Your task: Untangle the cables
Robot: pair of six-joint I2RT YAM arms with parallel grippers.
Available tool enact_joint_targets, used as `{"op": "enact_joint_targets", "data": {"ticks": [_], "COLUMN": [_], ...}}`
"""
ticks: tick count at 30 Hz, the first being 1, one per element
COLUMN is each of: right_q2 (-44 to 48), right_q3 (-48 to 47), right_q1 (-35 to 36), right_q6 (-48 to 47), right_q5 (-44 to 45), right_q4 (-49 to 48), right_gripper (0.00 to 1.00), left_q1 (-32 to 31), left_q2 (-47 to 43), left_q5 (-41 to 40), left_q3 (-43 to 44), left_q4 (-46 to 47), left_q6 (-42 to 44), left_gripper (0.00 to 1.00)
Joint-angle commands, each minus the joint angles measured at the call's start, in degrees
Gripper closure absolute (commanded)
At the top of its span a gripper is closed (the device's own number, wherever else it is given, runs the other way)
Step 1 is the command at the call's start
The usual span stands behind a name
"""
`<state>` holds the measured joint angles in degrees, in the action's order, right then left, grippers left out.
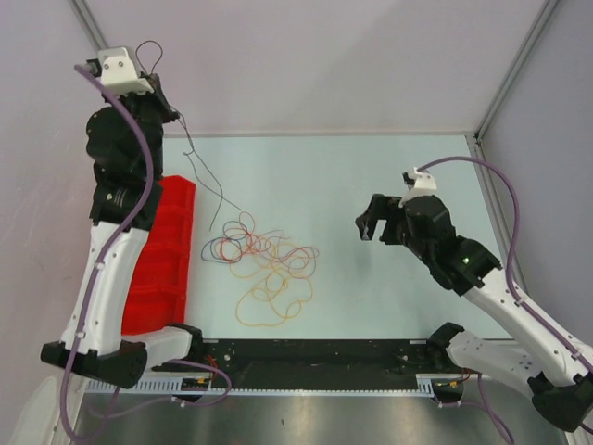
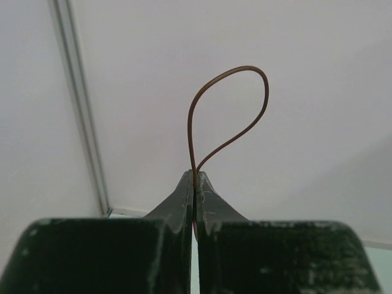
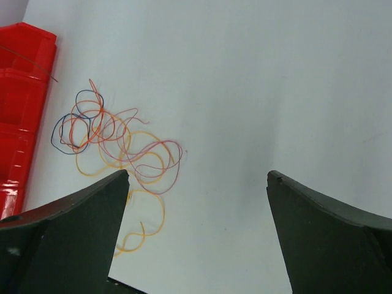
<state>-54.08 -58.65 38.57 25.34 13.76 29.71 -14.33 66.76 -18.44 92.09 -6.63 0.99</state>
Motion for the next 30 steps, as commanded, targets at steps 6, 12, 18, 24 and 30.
{"op": "enact_joint_targets", "data": {"ticks": [6,12,18,24,30], "right_q2": [12.8,14.4,14.0,13.6,12.2], "right_q3": [12.8,13.9,13.8,13.8,13.8], "right_q1": [0.1,0.1,0.1,0.4,1.1], "right_q6": [7.9,5.2,5.4,5.4,7.3], "right_q5": [-1.8,-6.3,-8.8,-12.9,-14.7], "right_q4": [3.7,4.3,4.0,1.2,0.4], "right_gripper": [0.0,0.04,0.06,0.1,0.12], "left_q1": [9.0,13.0,17.1,21.9,25.7], "left_q2": [6.0,9.9,10.9,12.6,12.8], "left_q5": [-5.7,-6.0,-7.8,-6.3,-3.7], "left_q3": [4.5,5.5,3.8,1.7,-3.0], "left_q4": [4.3,5.1,6.5,8.6,11.8], "left_q6": [-4.1,-5.8,-5.1,-7.6,-12.4], "left_gripper": [1.0,1.0,1.0,1.0,1.0]}}
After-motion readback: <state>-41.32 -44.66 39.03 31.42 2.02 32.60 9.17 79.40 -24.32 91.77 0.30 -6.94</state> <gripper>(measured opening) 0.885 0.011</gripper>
